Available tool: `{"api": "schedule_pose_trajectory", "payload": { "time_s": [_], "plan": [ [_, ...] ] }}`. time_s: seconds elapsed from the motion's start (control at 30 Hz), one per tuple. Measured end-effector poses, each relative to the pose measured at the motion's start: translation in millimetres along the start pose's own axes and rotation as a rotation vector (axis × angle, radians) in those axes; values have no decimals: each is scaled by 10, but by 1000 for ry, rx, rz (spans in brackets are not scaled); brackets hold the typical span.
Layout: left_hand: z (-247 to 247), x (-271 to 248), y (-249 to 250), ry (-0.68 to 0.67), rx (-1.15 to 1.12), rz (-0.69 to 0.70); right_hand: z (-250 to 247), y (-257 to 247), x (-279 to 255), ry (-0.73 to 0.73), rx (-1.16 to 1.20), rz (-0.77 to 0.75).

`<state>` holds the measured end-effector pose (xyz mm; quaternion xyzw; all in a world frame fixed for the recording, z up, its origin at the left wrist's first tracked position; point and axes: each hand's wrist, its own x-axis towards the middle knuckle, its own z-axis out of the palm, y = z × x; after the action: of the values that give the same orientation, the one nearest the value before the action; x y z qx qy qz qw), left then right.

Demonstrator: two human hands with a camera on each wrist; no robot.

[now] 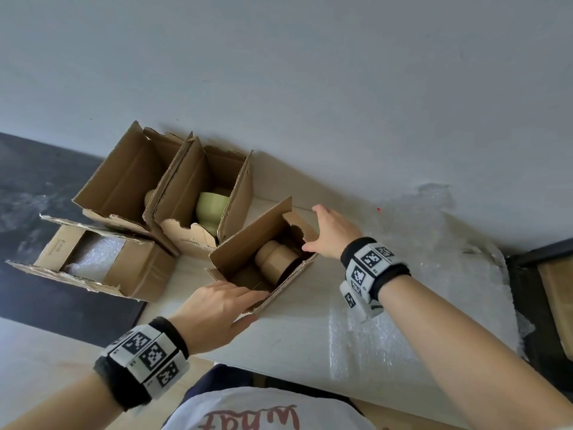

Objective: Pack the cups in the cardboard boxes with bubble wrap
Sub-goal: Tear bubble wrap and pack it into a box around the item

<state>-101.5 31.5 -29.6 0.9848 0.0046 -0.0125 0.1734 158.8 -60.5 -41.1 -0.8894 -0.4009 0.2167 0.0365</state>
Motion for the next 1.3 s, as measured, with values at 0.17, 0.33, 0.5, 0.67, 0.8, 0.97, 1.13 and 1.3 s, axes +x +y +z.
{"api": "schedule_pose_trajectory", "payload": {
  "time_s": [0.17,0.33,0.5,0.67,0.8,0.97,1.13,1.3],
  "plan": [
    [84,101,132,59,10,-69,24,177,-7,109,223,53],
    [132,-21,185,29,43,-82,43,398,-221,98,480,122],
    [115,-160,118,-7,71,-100,177,611,-656,-58,735,202],
    [159,-211,81,-68,-262,-356,338,752,-977,-113,835,188],
    [299,-129,155,-41,-283,-481,407,906,-1159,-71,875,164],
    [493,-148,143,-293,-191,-511,504,1075,-1389,-12,1027,133],
    [697,-59,85,-223,-157,-474,598,1055,-1534,-26,1047,135],
    [687,145,-47,-117,-191,-453,663,1062,-1561,25,969,124]
  ]
}}
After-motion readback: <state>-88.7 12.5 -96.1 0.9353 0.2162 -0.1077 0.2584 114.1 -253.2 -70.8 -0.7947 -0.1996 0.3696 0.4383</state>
